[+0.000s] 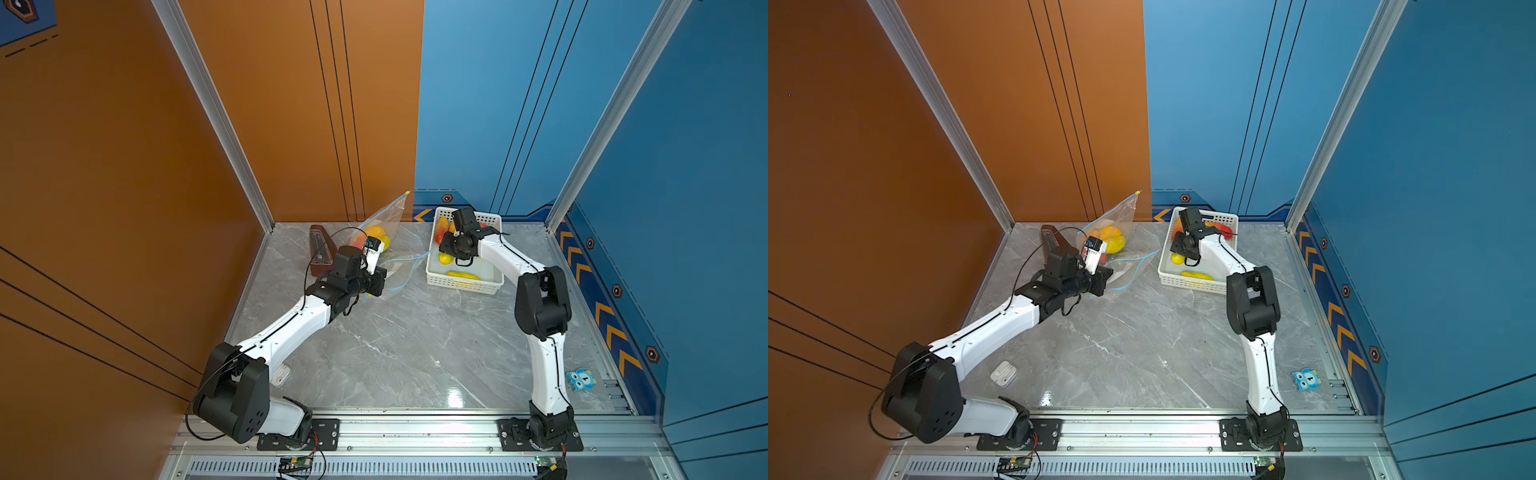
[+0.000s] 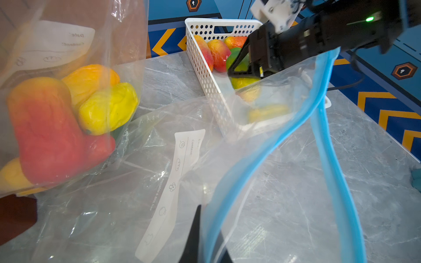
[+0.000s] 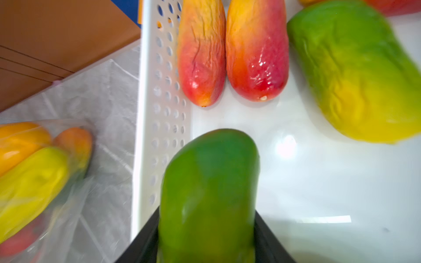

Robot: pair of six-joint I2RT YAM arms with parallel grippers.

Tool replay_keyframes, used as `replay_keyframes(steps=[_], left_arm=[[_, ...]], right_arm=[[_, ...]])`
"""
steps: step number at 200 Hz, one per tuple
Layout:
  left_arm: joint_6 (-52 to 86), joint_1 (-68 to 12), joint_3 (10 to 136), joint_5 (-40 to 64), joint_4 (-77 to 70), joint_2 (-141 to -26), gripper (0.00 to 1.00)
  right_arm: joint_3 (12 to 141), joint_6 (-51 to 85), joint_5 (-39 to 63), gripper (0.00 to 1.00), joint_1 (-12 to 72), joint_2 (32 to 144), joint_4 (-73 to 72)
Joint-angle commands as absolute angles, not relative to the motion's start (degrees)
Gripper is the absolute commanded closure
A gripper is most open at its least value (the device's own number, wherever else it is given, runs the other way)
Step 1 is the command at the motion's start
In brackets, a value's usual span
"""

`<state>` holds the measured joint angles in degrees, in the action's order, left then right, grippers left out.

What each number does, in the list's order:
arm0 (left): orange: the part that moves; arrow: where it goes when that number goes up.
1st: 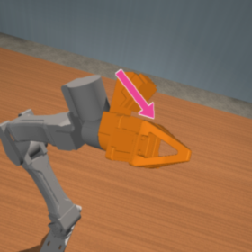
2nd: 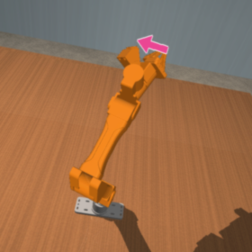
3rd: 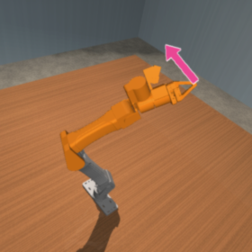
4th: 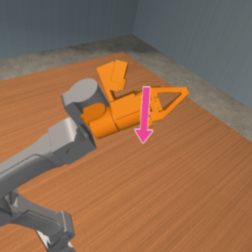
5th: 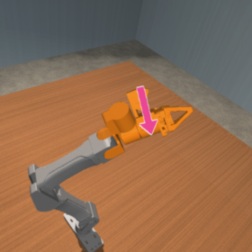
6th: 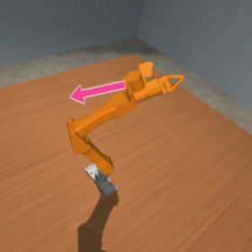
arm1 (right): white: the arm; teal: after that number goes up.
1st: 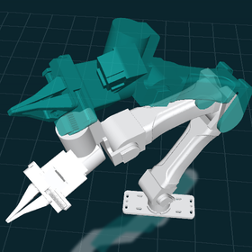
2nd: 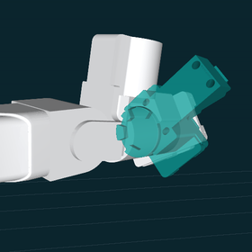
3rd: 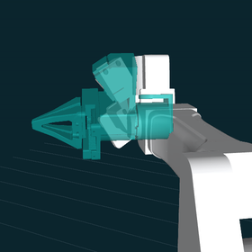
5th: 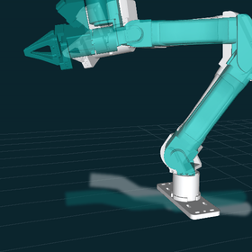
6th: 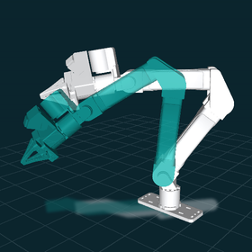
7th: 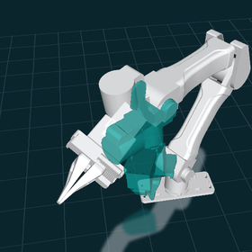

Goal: Place the mango in a zip-top bag and seal the zipper
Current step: Open the zipper of the food storage bag, then place the mango in the zipper food storage bag.

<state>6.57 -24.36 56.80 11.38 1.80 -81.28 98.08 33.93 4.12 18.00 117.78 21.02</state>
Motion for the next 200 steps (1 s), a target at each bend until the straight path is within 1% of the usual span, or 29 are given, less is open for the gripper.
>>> replay_keyframes(steps=[1,19,43,73,89,122,150,166,176,185,189,192,196,200], left_arm=[[8.8,-24.2,60.0,14.0,1.3,-82.6,0.98],[9.9,-24.6,61.5,13.9,1.6,-83.2,0.99],[11.5,-25.4,64.9,13.1,4.0,-84.5,1.0],[15.5,-25.9,69.1,12.8,5.9,-85.8,1.0],[17.9,-25.8,70.2,13.2,5.9,-86.0,1.0],[21.6,-25.5,72.1,13.9,6.0,-85.7,1.0],[25.0,-24.6,73.5,16.9,5.6,-85.8,1.0],[27.4,-23.6,73.3,18.2,5.0,-85.7,1.0],[29.5,-22.7,73.4,19.2,4.9,-85.7,1.0],[30.3,-22.0,73.5,20.4,4.9,-85.9,1.0],[30.4,-21.8,73.6,20.6,4.9,-85.8,1.0],[30.6,-21.7,73.6,20.6,4.9,-85.8,1.0],[30.7,-21.5,73.5,20.5,5.0,-85.8,1.0],[30.8,-21.5,73.5,20.5,5.0,-85.7,1.0]], right_arm=[[82.3,33.7,6.5,0.86,18.7,99.6,-10.8],[72.2,31.0,4.5,0.84,21.4,90.6,-23.8],[68.9,25.7,8.3,0.85,27.0,86.6,-31.9],[69.2,18.7,9.2,0.86,34.7,88.1,-34.6],[69.8,18.7,10.3,0.87,35.6,89.8,-36.7],[72.2,18.3,11.5,0.87,36.3,93.0,-34.9],[72.2,16.2,12.1,0.86,36.3,95.0,-34.4],[71.2,14.2,12.0,0.8,36.3,95.4,-35.3],[69.9,13.6,11.4,0.73,36.0,95.1,-36.5],[69.3,13.2,12.4,0.62,35.6,94.8,-37.3],[69.3,13.0,12.6,0.56,35.4,94.7,-37.0],[69.4,12.9,12.4,0.49,35.4,94.6,-36.7],[69.6,12.6,12.6,0.45,35.3,94.5,-36.1],[70.0,12.2,13.2,0.43,35.2,94.4,-35.6]])
